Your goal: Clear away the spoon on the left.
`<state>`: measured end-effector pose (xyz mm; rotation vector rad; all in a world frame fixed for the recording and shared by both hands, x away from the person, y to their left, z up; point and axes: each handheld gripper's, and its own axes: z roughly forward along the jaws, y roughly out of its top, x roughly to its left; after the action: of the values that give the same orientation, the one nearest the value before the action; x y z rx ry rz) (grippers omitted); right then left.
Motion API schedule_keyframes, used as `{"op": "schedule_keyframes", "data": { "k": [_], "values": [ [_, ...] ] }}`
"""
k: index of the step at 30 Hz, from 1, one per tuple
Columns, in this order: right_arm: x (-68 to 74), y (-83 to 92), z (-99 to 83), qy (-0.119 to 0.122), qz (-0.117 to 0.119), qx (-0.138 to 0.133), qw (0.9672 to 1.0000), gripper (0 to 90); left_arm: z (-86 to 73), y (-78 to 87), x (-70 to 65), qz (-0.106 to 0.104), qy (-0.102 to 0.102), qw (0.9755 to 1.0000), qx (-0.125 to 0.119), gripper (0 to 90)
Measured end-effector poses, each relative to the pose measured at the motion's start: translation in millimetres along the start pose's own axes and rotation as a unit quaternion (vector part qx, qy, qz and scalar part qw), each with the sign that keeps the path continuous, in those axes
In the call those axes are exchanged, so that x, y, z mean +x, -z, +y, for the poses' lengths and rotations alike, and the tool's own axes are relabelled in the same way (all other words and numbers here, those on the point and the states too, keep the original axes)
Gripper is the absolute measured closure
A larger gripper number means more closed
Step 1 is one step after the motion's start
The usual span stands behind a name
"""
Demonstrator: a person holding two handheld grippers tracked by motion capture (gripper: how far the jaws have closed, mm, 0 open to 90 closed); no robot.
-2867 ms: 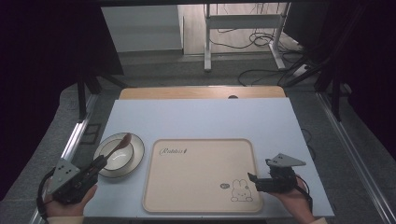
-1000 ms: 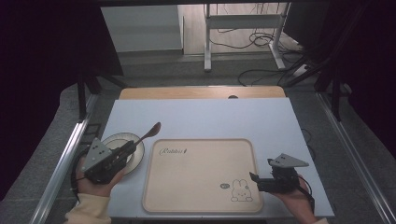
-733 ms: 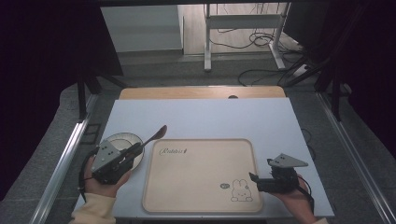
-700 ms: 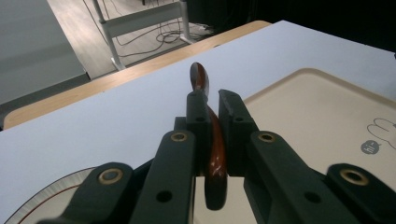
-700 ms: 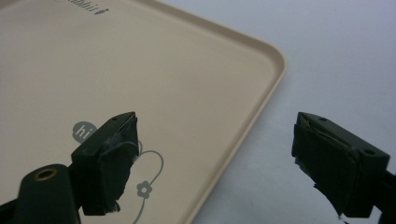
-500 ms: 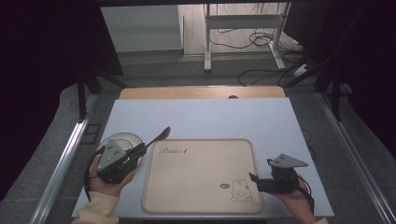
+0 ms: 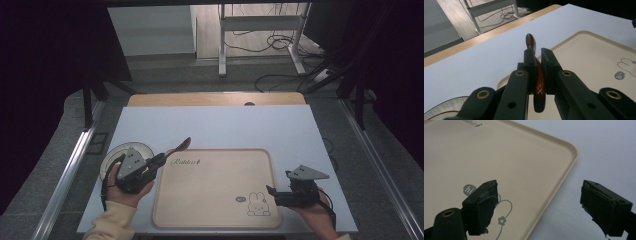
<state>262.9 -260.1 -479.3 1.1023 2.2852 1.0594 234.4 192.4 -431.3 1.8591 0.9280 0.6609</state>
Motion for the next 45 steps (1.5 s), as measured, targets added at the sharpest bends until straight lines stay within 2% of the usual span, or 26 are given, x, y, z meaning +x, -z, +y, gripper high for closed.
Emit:
{"op": "schedule_keyframes", "data": {
  "k": [5, 13, 19, 29, 36, 45],
  "values": [
    [0.1, -0.3, 0.1, 0.001, -0.001, 0.001, 1.0000, 15.1, -4.9, -4.7, -1.5, -0.003, -0.006, 0.9999, 0.010, 84.2],
    [-0.2, -1.0, -0.2, 0.002, -0.001, 0.003, 1.0000, 15.1, -9.4, -9.7, -1.6, -0.004, -0.003, 0.9998, 0.017, 84.2],
    [-0.5, -1.3, -0.5, 0.002, -0.001, 0.004, 1.0000, 15.1, -8.6, -17.2, -4.8, -0.008, -0.014, 0.9995, 0.027, 84.2],
    [0.1, -1.2, -0.3, 0.002, -0.001, 0.005, 1.0000, 15.1, -9.8, -27.3, -9.9, -0.013, -0.019, 0.9992, 0.032, 84.2],
    [-0.1, -1.8, -0.4, 0.002, -0.001, 0.005, 1.0000, 15.1, -12.0, -36.8, -13.7, -0.017, -0.030, 0.9984, 0.045, 84.2],
    [-0.7, -1.0, -0.6, 0.002, -0.003, 0.003, 1.0000, 15.1, -20.7, -44.2, -17.2, -0.020, -0.040, 0.9973, 0.059, 84.1]
  ]
}}
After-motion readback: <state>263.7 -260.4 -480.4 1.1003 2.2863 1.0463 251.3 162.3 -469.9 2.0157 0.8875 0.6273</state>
